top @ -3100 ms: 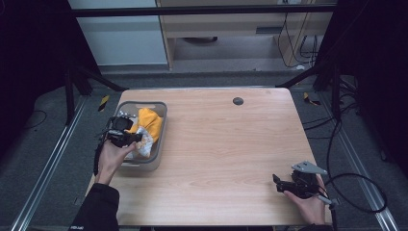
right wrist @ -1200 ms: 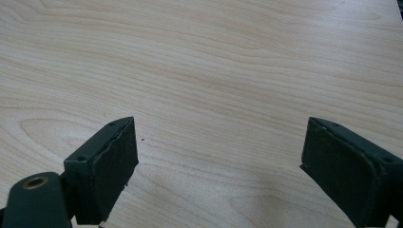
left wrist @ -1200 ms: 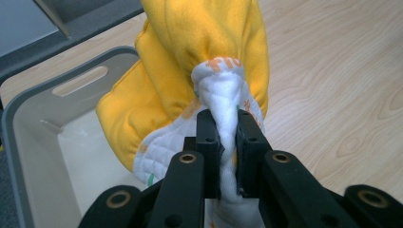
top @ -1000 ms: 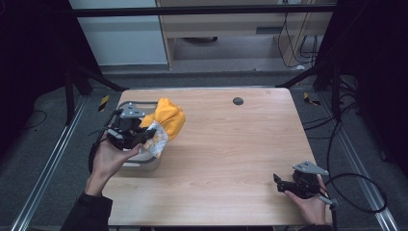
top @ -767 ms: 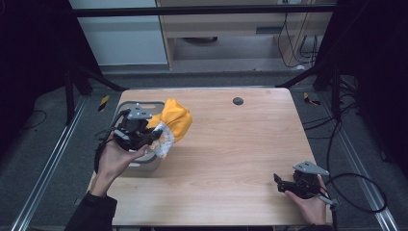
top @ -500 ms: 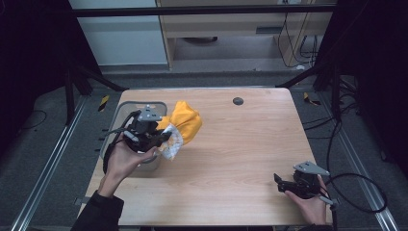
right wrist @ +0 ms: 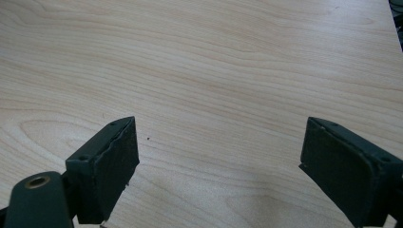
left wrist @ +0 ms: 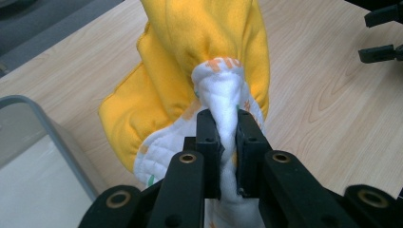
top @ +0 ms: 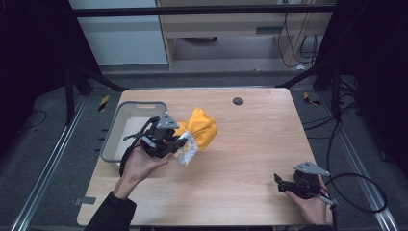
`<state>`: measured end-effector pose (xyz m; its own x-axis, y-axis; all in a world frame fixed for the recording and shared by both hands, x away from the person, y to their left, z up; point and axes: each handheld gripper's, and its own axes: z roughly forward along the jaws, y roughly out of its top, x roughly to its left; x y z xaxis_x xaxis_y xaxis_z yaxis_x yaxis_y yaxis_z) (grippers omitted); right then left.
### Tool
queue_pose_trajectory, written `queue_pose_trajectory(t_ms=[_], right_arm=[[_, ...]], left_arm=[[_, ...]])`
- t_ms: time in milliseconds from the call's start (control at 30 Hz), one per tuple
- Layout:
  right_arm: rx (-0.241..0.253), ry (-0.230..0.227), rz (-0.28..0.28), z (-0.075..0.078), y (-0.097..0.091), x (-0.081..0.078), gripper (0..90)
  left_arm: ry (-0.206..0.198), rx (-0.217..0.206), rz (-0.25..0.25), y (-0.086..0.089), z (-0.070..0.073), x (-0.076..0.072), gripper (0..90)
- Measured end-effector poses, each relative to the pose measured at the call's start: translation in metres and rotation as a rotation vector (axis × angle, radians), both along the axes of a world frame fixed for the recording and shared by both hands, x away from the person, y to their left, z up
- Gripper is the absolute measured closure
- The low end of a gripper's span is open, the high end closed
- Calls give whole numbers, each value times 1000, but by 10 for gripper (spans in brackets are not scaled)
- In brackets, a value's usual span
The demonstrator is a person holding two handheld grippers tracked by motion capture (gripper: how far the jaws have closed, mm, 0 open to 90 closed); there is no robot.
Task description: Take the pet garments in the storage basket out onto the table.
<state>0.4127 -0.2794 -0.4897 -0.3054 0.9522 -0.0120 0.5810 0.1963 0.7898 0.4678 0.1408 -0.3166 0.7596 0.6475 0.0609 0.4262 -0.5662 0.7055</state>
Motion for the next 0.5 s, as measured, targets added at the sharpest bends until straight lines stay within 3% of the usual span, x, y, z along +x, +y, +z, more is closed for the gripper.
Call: queue_pose_trajectory(t_ms=[233,500], right_arm=[[-12,-7,5,0,-1,0,124],[-18,-9,4,0,-1,0,127]], left_arm=[[1,-3,-35,-15,-9,0,826],[30,-3,-61,-27,-23,2,826]])
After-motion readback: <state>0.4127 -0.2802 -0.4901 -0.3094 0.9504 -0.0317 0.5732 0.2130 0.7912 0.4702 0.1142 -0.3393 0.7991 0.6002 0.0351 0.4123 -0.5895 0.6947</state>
